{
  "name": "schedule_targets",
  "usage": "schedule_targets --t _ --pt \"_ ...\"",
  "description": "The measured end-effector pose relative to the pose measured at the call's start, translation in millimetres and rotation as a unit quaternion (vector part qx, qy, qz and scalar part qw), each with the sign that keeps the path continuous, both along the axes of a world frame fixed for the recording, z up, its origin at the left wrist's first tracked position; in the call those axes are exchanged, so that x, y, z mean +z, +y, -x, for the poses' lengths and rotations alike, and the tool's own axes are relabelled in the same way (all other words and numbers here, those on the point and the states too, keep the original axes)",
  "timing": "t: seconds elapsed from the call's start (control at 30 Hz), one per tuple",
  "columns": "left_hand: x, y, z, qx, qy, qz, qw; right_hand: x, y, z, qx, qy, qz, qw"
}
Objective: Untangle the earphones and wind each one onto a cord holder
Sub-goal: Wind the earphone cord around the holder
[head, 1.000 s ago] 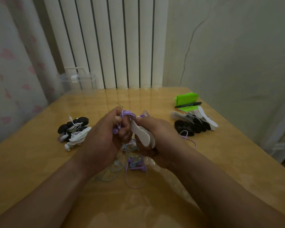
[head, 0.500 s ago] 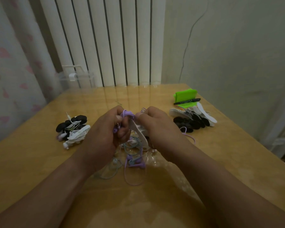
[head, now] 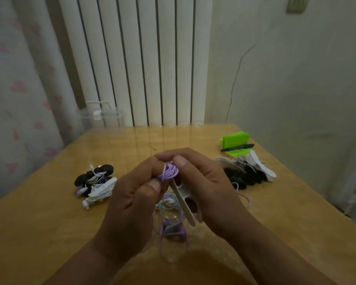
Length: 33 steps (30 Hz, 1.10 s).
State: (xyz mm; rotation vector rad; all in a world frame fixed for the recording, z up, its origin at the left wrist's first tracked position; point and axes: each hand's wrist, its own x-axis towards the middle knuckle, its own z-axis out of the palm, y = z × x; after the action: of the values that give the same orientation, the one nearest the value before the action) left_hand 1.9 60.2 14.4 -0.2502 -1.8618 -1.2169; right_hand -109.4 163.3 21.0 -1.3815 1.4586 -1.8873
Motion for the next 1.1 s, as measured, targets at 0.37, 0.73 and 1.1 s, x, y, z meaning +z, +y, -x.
schedule_targets --t 0.37,0.73,1.1 --pt "-9 -13 7 0.046 -0.045 -0.108 0.992 -8 -11 -12 -0.036 -0.025 -0.029 0.999" --pt "-15 -15 19 0.06 -0.106 -0.137 0.983 -19 -24 1 -0.104 -0.05 -0.121 0.986" --pt "-28 -13 25 0.023 -0.138 -0.161 0.977 -24 -25 6 -0.149 -0.061 -0.167 0.973"
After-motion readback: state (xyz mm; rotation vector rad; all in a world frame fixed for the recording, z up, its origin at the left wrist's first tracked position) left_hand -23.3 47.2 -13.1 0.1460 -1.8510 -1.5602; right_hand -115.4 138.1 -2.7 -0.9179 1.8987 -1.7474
